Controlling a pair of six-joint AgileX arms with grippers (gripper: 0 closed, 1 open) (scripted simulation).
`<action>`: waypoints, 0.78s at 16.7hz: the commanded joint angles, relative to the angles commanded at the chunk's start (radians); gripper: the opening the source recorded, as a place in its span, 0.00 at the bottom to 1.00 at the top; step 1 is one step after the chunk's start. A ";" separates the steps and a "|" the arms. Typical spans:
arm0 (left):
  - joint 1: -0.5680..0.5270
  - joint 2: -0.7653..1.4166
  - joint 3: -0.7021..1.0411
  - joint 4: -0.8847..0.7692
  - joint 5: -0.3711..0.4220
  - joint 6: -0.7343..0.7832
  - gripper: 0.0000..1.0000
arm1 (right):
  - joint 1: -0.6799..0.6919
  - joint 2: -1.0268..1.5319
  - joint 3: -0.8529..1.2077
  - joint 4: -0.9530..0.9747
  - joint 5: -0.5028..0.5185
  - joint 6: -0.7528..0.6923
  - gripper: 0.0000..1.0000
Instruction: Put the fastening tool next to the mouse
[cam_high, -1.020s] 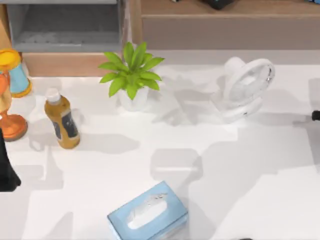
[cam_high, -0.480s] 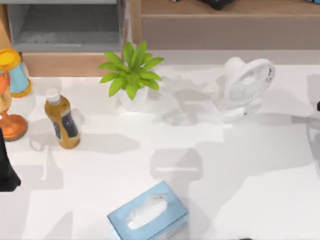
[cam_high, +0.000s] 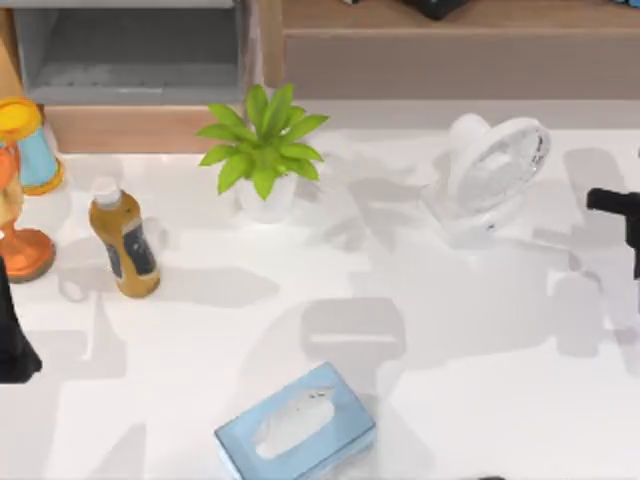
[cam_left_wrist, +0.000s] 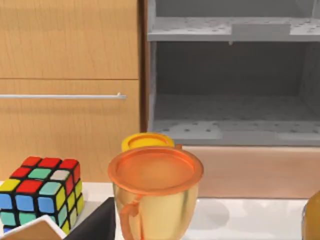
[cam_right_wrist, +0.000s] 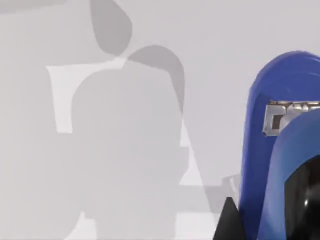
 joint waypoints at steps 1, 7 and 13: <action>0.000 0.000 0.000 0.000 0.000 0.000 1.00 | 0.053 -0.014 0.000 -0.017 -0.011 0.063 0.00; 0.000 0.000 0.000 0.000 0.000 0.000 1.00 | 0.438 -0.010 0.024 -0.037 0.006 0.342 0.00; 0.000 0.000 0.000 0.000 0.000 0.000 1.00 | 0.595 0.056 0.054 0.012 0.059 0.357 0.00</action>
